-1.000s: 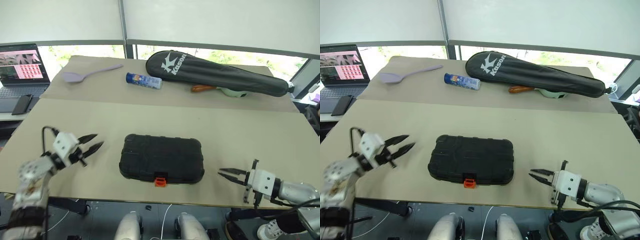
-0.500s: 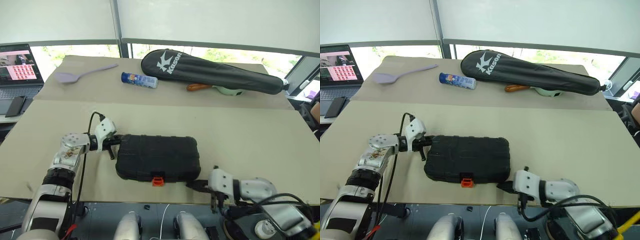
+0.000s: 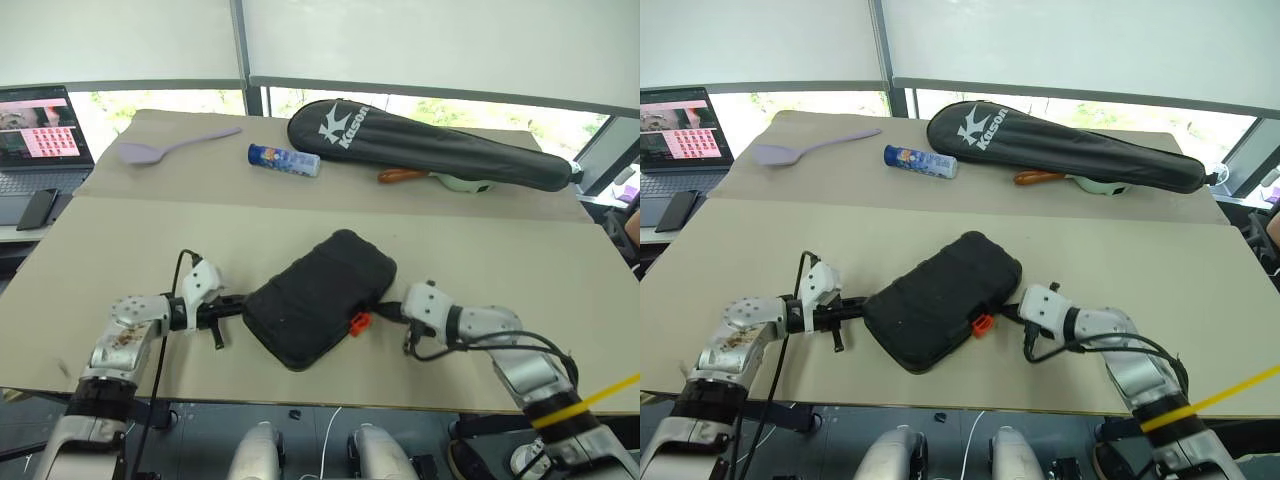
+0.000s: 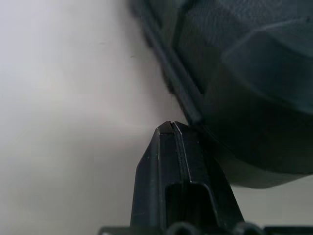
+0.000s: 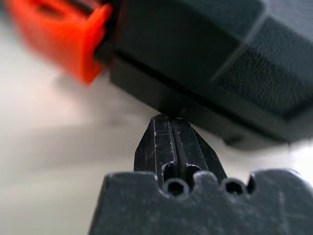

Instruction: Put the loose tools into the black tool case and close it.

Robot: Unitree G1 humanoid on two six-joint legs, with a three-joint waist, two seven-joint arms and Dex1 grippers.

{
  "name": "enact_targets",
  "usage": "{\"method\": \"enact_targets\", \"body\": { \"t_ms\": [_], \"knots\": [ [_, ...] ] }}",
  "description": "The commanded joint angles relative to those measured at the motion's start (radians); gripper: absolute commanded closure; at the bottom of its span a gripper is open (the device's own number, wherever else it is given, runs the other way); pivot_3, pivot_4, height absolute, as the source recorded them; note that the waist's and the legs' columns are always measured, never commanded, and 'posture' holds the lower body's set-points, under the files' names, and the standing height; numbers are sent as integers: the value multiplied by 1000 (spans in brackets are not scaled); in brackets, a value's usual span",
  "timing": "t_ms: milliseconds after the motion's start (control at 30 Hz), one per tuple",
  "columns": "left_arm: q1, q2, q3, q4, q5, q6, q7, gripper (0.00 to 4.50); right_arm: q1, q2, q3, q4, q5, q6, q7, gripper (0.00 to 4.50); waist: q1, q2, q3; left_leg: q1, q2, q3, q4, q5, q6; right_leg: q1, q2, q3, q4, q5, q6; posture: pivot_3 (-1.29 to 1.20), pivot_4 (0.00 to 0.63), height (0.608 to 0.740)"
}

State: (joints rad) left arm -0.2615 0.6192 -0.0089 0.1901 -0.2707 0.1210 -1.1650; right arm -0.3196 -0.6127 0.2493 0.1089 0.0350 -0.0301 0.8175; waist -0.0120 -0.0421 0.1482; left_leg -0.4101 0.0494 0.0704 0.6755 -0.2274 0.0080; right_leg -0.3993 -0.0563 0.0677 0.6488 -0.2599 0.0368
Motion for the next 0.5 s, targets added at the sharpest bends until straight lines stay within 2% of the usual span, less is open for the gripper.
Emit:
{"method": "enact_targets", "body": {
  "t_ms": [33,167,333,500],
  "knots": [
    [36,-15,4,-109,-39,26,19,4489,-78,31,-38,101,-10,-98,-18,4500,0,0,0,-2,0,0,0,0,0,-3,0,0,1,0,0,0,150,740],
    [25,8,35,-67,-5,14,64,4489,-58,20,-59,96,20,-83,17,4500,0,0,0,-5,0,-1,0,0,0,-5,0,0,1,0,0,0,150,740],
    [-101,56,52,22,-24,37,37,4489,74,-32,-124,-52,60,22,28,4500,9,0,0,-5,0,-2,0,0,0,-5,0,-2,1,0,0,0,150,740],
    [-247,22,3,-19,-86,121,-32,4489,218,-49,-133,-272,114,173,41,4500,15,0,0,-6,-1,-1,0,0,0,-4,0,-2,1,0,0,0,150,740]
  ]
}}
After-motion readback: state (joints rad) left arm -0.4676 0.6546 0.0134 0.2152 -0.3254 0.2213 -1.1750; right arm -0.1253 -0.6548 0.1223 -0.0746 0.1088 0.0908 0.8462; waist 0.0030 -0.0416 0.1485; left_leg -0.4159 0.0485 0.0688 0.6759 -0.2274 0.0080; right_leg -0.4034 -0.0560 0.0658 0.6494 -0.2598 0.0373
